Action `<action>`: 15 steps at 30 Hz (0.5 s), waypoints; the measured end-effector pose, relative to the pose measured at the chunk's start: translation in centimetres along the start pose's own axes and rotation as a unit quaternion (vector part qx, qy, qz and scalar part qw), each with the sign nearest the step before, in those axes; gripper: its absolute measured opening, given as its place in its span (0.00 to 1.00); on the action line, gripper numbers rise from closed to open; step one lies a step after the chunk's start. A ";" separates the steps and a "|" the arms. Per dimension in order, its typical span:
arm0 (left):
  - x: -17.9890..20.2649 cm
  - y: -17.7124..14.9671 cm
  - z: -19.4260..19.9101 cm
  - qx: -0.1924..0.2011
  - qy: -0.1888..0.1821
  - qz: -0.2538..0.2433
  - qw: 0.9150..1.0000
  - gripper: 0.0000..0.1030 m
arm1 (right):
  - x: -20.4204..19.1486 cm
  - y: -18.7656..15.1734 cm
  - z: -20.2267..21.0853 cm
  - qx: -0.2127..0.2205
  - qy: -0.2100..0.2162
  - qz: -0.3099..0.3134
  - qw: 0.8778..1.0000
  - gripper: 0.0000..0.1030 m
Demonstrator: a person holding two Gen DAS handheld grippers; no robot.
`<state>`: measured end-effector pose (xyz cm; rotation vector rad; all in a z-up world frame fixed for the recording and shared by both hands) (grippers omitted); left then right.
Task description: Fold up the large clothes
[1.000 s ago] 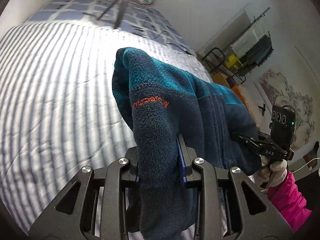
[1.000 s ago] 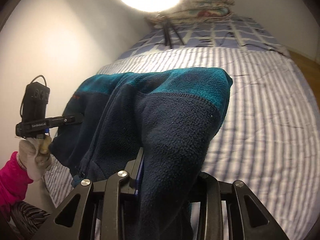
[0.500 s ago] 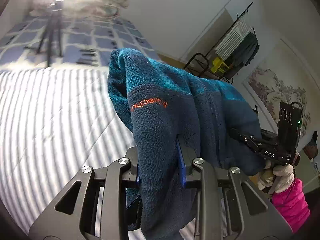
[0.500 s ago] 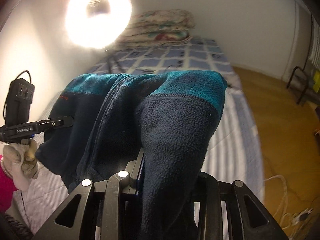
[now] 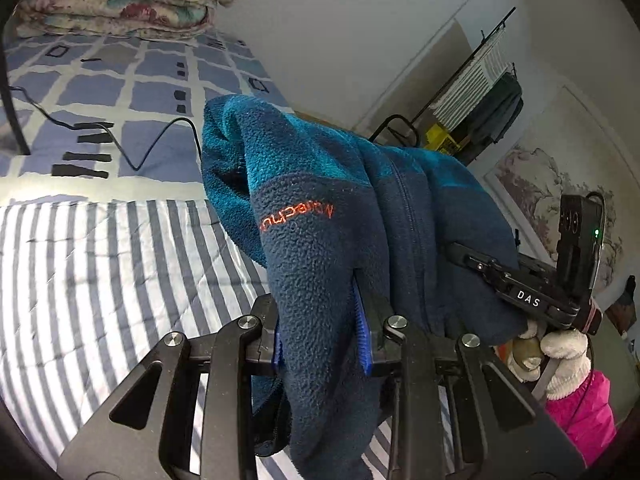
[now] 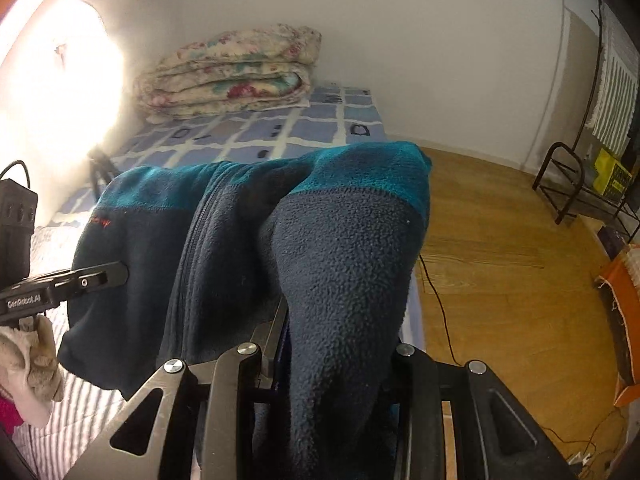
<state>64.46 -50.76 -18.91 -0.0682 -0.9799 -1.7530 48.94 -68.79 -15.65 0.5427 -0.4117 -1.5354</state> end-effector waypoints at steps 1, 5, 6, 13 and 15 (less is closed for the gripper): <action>-0.1 0.2 -0.8 -0.001 0.002 0.001 1.000 0.25 | 0.4 0.1 -0.6 -0.002 0.001 0.001 1.000 0.29; -1.3 0.4 -3.4 -0.007 0.008 0.011 1.000 0.25 | 2.1 0.1 -3.3 -0.010 0.010 -0.005 1.000 0.29; -1.7 0.3 -3.9 -0.009 0.010 0.012 1.000 0.25 | 2.4 -0.1 -3.8 -0.012 0.012 -0.006 1.000 0.29; -5.5 -0.6 -6.9 -0.048 0.021 0.031 0.998 0.29 | 6.7 -1.8 -7.7 -0.039 0.011 -0.032 0.999 0.48; -5.6 -0.7 -6.7 -0.043 0.021 0.027 0.998 0.31 | 8.1 -2.2 -8.2 -0.040 -0.002 -0.052 0.998 0.63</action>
Point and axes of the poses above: each gripper's, at about its wrist camera, not at the fingertips, and z roughly against the way its jaws point, x to its right, y to its top, the point moved 2 cm from there along -z, roughly the way its jaws point, and after that the axes turned 9 degrees about y, right-handed, at the moved point
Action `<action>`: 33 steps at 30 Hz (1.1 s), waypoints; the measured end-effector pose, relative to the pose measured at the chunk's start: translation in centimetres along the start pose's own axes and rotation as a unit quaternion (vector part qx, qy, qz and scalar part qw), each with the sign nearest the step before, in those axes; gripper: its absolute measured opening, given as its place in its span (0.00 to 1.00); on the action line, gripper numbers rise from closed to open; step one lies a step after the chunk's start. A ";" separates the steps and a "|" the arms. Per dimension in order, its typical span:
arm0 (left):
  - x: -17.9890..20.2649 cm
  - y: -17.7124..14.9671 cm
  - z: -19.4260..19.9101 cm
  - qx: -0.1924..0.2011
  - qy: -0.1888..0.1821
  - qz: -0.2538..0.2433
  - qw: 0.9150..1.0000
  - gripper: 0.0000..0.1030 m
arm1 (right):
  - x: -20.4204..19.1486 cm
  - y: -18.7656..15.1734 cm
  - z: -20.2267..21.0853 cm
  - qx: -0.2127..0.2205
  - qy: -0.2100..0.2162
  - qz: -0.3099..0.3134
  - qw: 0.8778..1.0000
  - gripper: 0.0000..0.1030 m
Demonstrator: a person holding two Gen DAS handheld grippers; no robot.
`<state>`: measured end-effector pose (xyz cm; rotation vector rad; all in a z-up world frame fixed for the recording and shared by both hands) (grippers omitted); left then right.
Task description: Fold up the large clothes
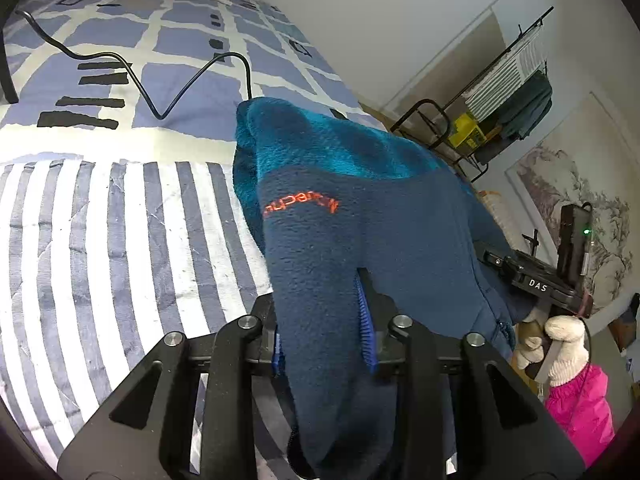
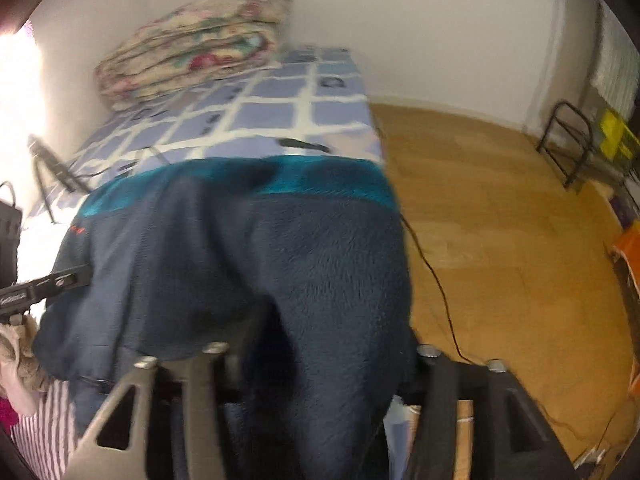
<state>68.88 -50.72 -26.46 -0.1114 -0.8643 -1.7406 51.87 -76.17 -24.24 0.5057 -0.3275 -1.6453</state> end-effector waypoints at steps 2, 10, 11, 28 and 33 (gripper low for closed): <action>0.3 -0.2 0.4 0.006 0.012 -0.007 1.000 0.35 | 0.8 -0.5 0.2 0.007 -0.005 -0.008 1.000 0.69; 0.6 -1.1 2.8 0.022 0.038 -0.013 0.999 0.42 | 0.0 -1.1 1.9 0.025 -0.034 -0.013 0.999 0.68; 0.5 -1.5 3.5 0.023 0.037 -0.011 0.999 0.42 | -0.3 -1.3 2.5 0.030 -0.044 -0.013 0.999 0.68; 7.9 -9.3 23.1 0.083 0.088 -0.106 0.987 0.42 | -10.5 -6.2 19.3 0.119 -0.058 -0.005 0.991 0.68; 10.8 -11.1 32.8 0.124 0.095 -0.119 0.981 0.42 | -14.7 -7.0 27.4 0.154 -0.044 -0.001 0.987 0.68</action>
Point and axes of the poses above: each gripper's, at about its wrist camera, not at the fingertips, and z roughly against the way its jaws point, x to its right, y to its top, the point moved 2 cm from there along -z, roughly the way its jaws point, and after that the axes turned 9 degrees about y, right-handed, at the moved point
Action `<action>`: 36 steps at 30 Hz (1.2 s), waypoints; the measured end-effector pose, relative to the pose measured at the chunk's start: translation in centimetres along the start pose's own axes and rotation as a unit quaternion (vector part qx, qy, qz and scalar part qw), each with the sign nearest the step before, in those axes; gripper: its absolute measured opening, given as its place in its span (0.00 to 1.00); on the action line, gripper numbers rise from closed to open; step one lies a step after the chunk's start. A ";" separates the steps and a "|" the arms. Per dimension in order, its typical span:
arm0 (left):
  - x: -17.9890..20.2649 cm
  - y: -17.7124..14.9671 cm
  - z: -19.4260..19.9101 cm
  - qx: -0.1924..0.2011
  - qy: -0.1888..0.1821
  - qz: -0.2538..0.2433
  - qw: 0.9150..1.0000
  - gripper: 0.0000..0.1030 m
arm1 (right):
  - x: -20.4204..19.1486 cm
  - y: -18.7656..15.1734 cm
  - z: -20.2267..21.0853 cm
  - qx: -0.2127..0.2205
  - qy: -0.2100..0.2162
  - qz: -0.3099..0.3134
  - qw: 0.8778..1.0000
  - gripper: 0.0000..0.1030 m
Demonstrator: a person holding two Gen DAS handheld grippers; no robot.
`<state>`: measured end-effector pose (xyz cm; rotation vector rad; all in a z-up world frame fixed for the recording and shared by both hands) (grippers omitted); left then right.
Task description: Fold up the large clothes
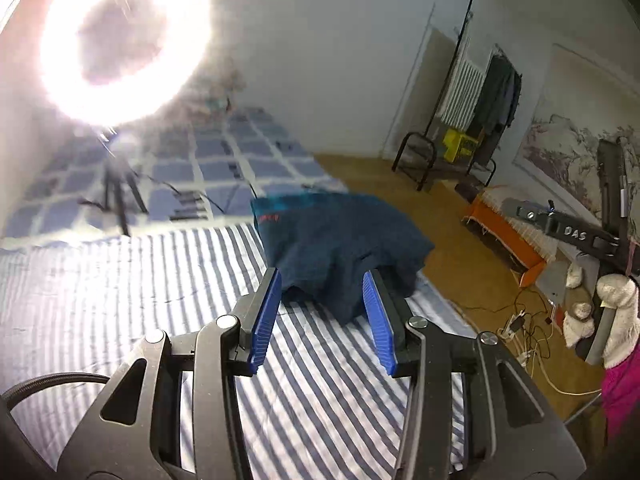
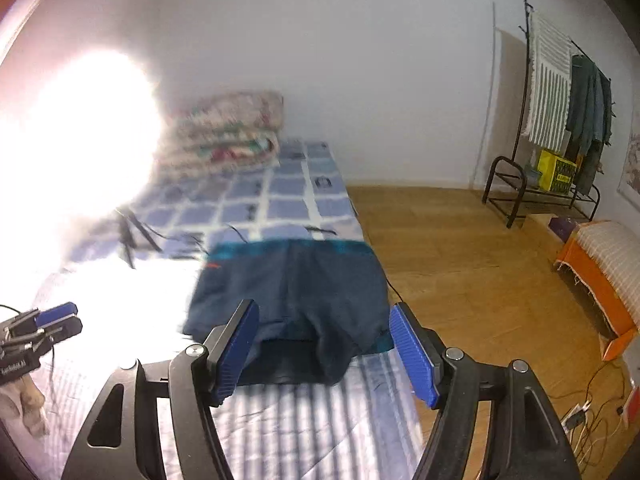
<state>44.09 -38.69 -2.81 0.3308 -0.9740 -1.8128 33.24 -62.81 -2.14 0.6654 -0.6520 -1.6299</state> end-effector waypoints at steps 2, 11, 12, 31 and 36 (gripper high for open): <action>0.3 0.2 4.7 0.016 0.001 -0.005 1.000 0.42 | -1.7 0.4 3.3 0.009 -0.002 -0.007 1.000 0.68; 1.3 -2.2 21.7 0.073 0.014 -0.025 0.997 0.42 | -11.4 -2.6 17.4 0.052 -0.015 0.045 0.997 0.68; 1.5 -2.8 23.2 0.080 0.018 -0.027 0.996 0.42 | -12.5 -3.3 18.9 0.056 -0.013 0.049 0.997 0.68; 2.9 -13.4 33.6 0.098 0.047 -0.024 0.994 0.57 | -17.5 -13.7 28.2 0.103 0.002 0.020 0.995 0.74; 2.9 -14.3 32.5 0.092 0.059 -0.022 0.994 0.82 | -16.7 -14.6 26.9 0.091 -0.011 0.015 0.996 0.77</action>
Point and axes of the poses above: each gripper's, at about its wrist camera, not at the fingertips, and z roughly against the way its jaws point, x to its right, y to its top, the point moved 2 cm from there along -z, roughly the way its jaws point, and after that the axes turned 9 degrees about y, right-handed, at the moved point
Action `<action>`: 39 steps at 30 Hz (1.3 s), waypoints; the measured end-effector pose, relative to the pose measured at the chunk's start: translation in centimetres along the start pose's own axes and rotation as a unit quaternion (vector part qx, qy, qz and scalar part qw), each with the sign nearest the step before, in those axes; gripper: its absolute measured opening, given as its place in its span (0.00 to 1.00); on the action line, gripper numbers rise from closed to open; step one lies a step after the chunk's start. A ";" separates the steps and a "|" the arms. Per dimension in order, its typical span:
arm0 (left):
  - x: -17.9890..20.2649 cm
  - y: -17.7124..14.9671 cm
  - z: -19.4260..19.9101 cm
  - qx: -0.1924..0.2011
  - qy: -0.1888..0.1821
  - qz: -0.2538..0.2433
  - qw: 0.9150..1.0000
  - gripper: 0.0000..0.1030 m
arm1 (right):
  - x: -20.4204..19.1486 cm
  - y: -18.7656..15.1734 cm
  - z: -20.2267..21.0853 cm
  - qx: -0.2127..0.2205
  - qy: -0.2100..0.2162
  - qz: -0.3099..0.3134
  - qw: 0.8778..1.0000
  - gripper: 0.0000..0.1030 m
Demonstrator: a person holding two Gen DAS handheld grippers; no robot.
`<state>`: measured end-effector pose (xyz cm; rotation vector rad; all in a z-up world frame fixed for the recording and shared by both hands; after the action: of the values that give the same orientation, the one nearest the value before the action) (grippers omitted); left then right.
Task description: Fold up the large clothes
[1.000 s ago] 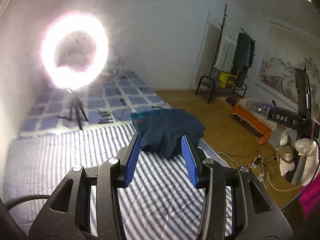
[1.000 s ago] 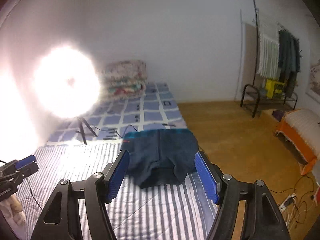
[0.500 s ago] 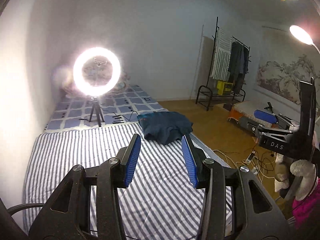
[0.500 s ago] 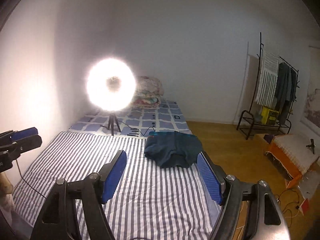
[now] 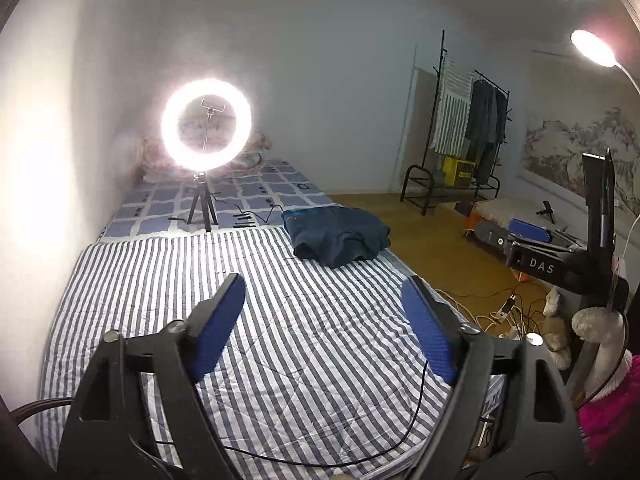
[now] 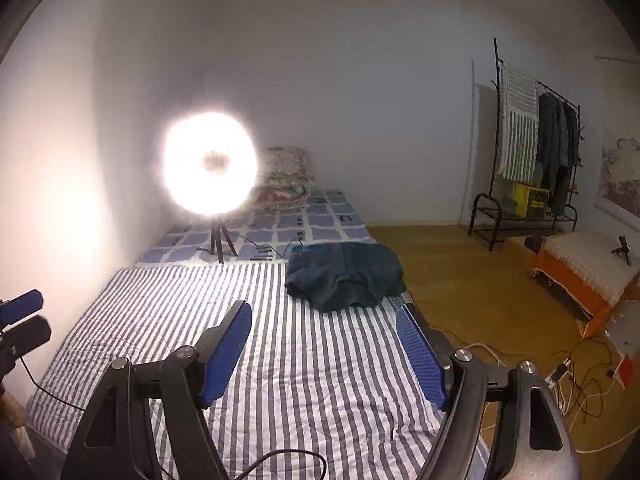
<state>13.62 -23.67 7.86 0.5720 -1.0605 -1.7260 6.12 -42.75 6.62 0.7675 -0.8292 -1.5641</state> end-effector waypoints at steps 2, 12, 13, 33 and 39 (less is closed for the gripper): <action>0.0 -0.2 -0.2 -0.002 0.008 0.002 1.000 0.86 | 0.0 -0.3 0.2 0.002 -0.007 0.002 1.000 0.82; 0.5 -0.9 -0.3 0.015 0.050 -0.018 0.998 1.00 | 1.3 -1.0 0.8 0.020 -0.039 -0.001 0.999 1.00; 0.6 -1.0 -0.4 0.015 0.053 -0.022 0.998 1.00 | 1.3 -1.1 0.9 0.020 -0.041 -0.001 0.999 1.00; 0.9 -2.2 -1.4 0.001 0.092 -0.049 0.995 1.00 | -0.2 -2.1 -0.3 0.012 -0.054 0.032 0.998 1.00; 1.0 -2.3 -1.4 0.004 0.093 -0.053 0.994 1.00 | -0.1 -2.2 -0.1 0.014 -0.055 0.032 0.998 1.00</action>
<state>13.09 -24.86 5.29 0.7906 -0.9195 -1.7223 5.10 -42.40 4.74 0.6733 -0.9483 -1.5514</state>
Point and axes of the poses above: each gripper's, at about its wrist camera, not at the fingertips, and z roughly against the way its jaws point, x to its right, y to its top, the point moved 2 cm from there along -z, roughly the way its jaws point, and after that the axes turned 9 degrees about y, right-handed, at the moved point
